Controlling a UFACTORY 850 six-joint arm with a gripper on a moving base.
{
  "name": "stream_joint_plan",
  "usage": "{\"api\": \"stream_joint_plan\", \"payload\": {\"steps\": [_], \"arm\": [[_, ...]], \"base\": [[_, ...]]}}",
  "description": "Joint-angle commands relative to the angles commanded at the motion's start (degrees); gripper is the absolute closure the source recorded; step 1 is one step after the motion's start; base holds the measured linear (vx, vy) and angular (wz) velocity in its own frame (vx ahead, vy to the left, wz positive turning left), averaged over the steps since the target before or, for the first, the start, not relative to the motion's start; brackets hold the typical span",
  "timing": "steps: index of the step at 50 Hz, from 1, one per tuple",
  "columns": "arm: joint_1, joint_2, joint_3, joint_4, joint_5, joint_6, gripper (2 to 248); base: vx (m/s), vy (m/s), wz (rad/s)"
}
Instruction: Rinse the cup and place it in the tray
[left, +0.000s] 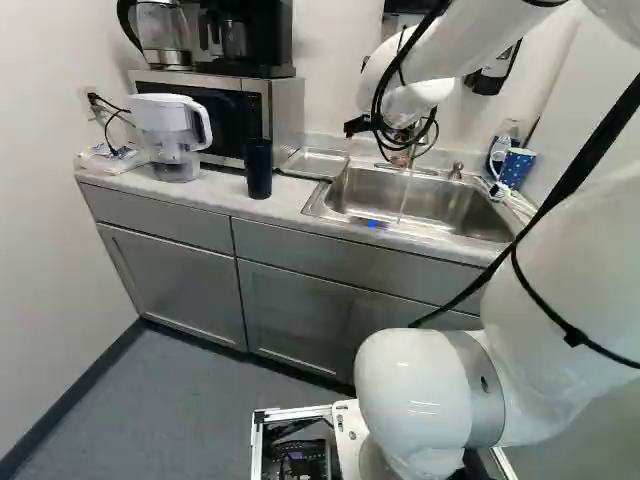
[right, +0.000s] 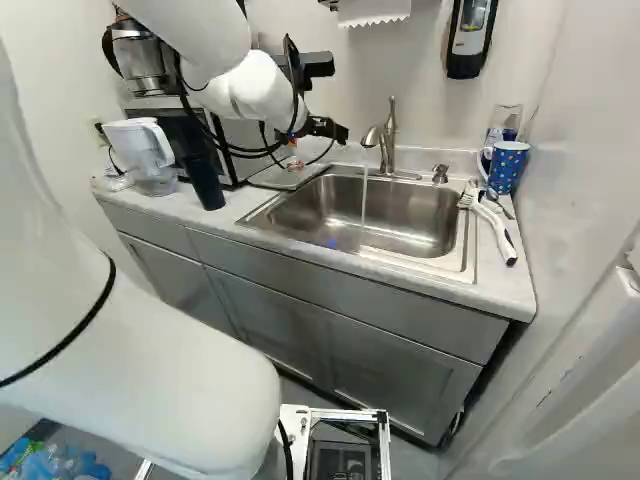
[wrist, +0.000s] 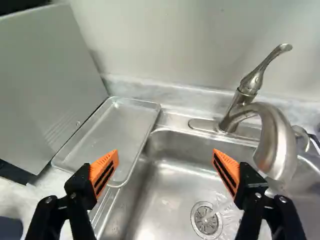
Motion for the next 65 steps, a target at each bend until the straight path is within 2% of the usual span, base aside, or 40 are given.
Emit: {"api": "stream_joint_plan", "payload": {"steps": [30, 49, 65], "arm": [[-0.29, 0.13, 0.11, 0.0, -13.81, 0.0, 3], [-2.9, 0.6, 0.54, 0.0, -22.69, 0.0, 3], [-5.85, 0.74, 0.67, 0.0, -22.76, 0.0, 3]], "base": [[0.0, 0.0, 0.0], [0.0, 0.0, 0.0], [0.0, 0.0, 0.0]]}}
